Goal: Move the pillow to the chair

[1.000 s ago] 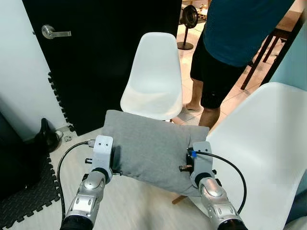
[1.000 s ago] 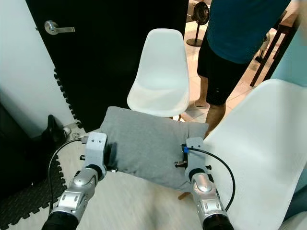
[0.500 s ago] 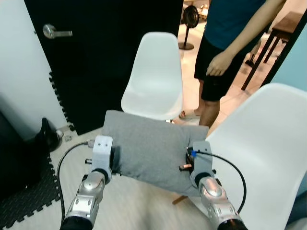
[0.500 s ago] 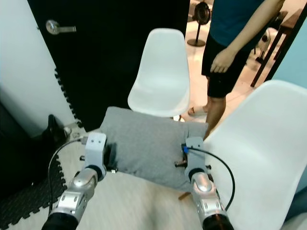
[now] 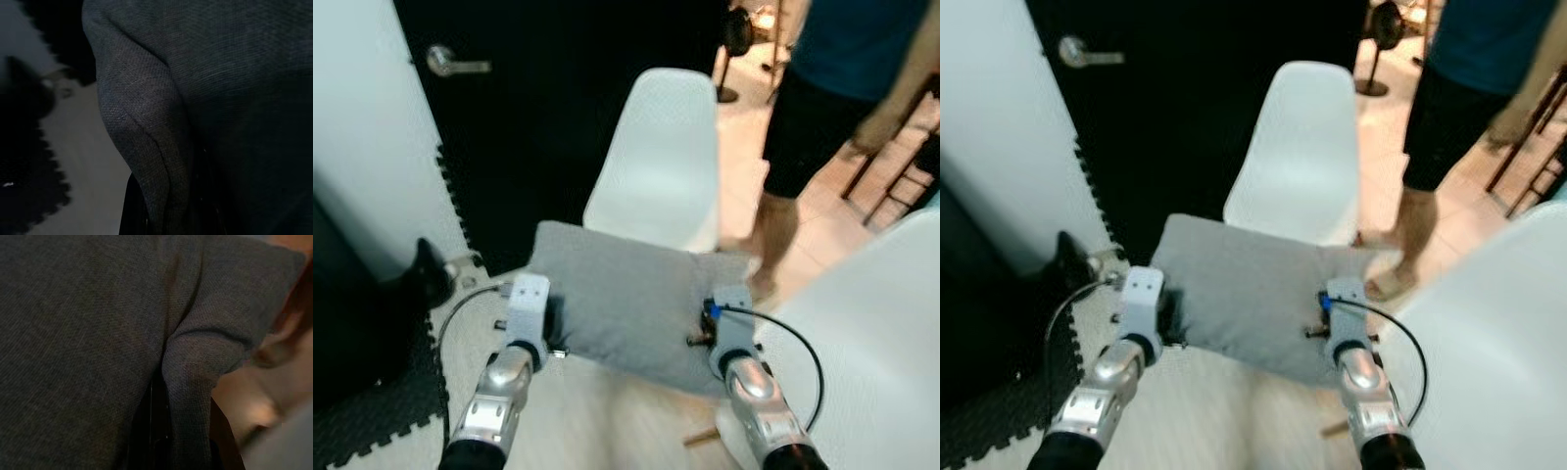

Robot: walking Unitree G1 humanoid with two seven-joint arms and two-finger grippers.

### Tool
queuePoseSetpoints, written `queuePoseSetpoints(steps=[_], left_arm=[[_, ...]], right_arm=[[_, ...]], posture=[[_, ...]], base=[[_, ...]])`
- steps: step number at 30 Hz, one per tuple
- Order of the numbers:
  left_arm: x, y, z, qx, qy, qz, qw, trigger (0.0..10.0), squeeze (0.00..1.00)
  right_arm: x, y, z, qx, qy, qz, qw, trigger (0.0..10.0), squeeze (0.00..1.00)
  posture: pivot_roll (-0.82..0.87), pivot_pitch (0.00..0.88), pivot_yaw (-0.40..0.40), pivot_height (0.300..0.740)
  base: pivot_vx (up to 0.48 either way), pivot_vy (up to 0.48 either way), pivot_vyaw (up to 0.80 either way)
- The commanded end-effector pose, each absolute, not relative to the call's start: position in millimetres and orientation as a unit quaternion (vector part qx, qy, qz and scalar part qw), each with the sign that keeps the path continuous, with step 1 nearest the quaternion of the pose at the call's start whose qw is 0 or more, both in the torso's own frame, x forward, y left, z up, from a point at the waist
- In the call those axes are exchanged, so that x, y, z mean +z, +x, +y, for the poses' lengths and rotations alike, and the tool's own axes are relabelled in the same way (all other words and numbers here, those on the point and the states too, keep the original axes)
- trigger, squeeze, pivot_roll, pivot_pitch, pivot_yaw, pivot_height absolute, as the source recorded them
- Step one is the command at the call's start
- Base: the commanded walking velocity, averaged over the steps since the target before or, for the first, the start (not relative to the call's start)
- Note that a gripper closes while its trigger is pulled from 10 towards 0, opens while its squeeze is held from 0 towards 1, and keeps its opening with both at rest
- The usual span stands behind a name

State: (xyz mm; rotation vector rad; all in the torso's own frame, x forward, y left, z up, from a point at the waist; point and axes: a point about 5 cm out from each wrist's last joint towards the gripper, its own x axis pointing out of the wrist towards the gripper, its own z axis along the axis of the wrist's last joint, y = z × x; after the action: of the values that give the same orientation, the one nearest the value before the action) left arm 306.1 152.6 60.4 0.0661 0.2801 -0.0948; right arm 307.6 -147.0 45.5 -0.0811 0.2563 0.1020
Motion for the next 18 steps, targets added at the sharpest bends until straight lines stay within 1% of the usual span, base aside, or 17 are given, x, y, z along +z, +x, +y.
queuePoseSetpoints(steps=[1, 13, 18], left_arm=[[64.1, 306.8, 141.1, -0.068, 0.03, 0.126, 0.989, 10.0, 0.0], [64.0, 308.8, 143.2, -0.071, 0.033, 0.127, 0.989, 10.0, 0.0], [63.4, 308.4, 142.6, -0.073, 0.032, 0.128, 0.989, 10.0, 0.0]], right_arm=[[44.3, 305.1, -146.2, 0.062, -0.049, 0.124, 0.989, 10.0, 0.0], [43.7, 306.0, -146.6, 0.056, -0.044, 0.129, 0.989, 10.0, 0.0], [43.9, 306.0, -147.7, 0.055, -0.043, 0.129, 0.989, 10.0, 0.0]], posture=[[-0.02, 0.072, -0.015, 0.74], [-0.02, 0.075, -0.014, 0.74], [-0.02, 0.079, -0.013, 0.74]], base=[[0.326, 0.0, 0.0], [0.318, 0.0, 0.0], [0.307, 0.0, -0.8]])
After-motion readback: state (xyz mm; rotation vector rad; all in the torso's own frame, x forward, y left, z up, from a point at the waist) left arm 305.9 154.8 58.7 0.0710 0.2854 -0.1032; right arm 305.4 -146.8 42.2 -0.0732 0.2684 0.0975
